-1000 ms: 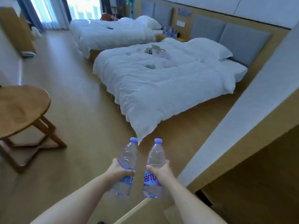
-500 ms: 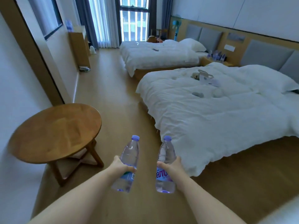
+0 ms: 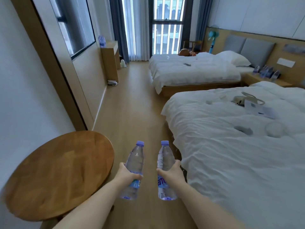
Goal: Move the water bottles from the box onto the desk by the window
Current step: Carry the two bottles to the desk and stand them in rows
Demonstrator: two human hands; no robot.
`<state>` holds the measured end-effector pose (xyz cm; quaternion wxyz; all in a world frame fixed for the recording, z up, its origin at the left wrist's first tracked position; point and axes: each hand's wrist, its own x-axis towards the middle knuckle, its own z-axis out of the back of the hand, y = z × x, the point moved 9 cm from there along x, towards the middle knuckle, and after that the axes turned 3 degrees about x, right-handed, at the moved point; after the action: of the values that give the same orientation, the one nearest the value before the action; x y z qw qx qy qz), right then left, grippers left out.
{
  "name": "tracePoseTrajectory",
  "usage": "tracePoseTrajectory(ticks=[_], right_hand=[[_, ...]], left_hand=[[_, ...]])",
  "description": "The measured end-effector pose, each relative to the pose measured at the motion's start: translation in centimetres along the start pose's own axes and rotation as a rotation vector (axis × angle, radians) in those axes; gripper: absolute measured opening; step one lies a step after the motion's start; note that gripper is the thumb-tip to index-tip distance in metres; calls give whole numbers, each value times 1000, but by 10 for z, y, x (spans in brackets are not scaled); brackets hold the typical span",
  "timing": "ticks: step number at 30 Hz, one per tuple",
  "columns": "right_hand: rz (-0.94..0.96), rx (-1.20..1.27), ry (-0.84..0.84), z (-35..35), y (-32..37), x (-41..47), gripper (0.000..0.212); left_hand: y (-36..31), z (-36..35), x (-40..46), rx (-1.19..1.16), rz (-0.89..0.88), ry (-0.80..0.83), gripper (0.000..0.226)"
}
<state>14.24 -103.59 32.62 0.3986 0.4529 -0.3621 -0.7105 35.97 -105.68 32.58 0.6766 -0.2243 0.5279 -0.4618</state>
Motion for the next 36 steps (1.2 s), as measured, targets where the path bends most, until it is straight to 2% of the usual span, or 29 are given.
tracePoseTrajectory(ticks=[6, 11, 14, 17, 22, 28, 33, 36], right_hand=[[32, -33, 42, -15, 67, 123, 64], [62, -72, 74, -39, 112, 235, 62], [72, -73, 65, -60, 140, 306, 61], [54, -86, 71, -81, 176, 377, 61], [72, -25, 74, -108, 255, 483, 63], [81, -22, 60, -127, 315, 616, 69], [62, -25, 71, -140, 356, 751, 65], [52, -26, 108, -146, 390, 829, 61]], left_hand=[[-65, 23, 100, -75, -4, -106, 71], [-97, 53, 214, -168, 30, -202, 89], [-134, 72, 278, -208, 24, -234, 72], [-171, 89, 351, -196, 23, -217, 64], [-244, 124, 458, -187, 10, -233, 63], [-308, 138, 582, -189, 7, -212, 67], [-351, 144, 714, -145, -13, -185, 91], [-385, 150, 792, -156, -4, -194, 93]])
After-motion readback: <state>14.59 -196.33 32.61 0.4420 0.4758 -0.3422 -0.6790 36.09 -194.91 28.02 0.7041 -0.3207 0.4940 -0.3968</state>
